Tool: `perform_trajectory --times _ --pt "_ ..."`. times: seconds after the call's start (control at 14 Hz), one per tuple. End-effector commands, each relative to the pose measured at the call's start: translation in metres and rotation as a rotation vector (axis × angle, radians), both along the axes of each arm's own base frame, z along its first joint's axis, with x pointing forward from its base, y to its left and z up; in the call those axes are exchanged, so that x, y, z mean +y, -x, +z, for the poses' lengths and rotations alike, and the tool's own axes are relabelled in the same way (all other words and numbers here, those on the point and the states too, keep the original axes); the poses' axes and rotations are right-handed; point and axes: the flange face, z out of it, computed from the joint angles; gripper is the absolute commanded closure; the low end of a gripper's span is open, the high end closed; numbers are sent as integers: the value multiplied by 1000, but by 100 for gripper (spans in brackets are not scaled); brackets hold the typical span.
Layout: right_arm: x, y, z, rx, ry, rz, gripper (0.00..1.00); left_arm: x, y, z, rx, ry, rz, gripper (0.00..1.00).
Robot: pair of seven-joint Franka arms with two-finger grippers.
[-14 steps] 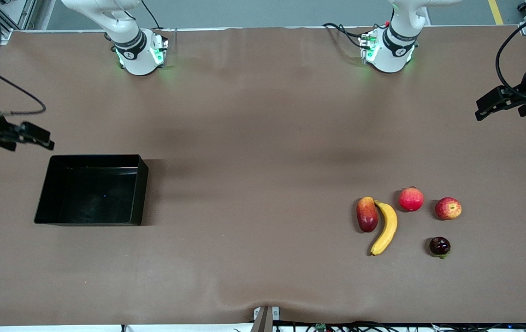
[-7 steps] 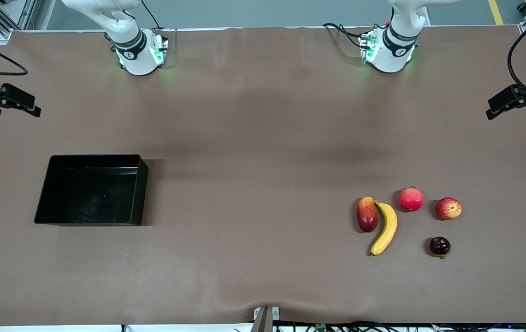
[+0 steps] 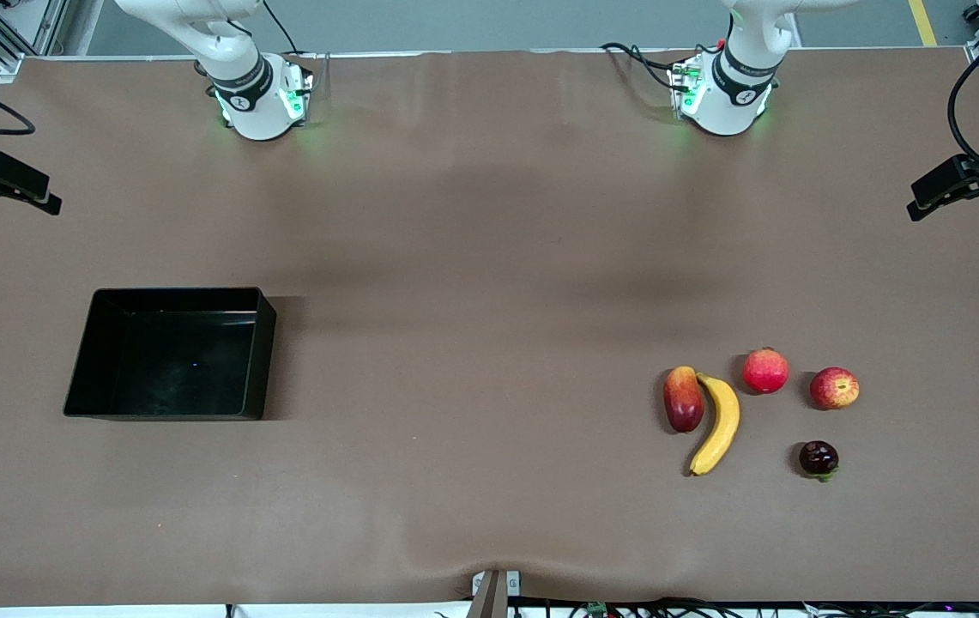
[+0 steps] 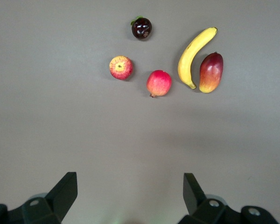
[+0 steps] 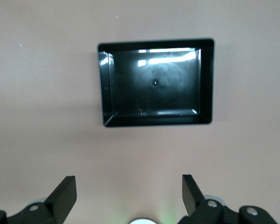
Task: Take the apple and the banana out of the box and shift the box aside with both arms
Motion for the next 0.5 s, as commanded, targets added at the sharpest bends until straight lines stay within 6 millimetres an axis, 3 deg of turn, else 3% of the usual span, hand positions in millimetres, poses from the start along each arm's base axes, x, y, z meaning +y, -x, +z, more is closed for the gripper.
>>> perform_trajectory --times 0.0,0.43 --pt "-2 0 7 -44 16 -14 0 -3 4 2 26 23 11 0" --pt "-4 0 2 -20 32 -81 0 -11 5 3 22 18 76 0"
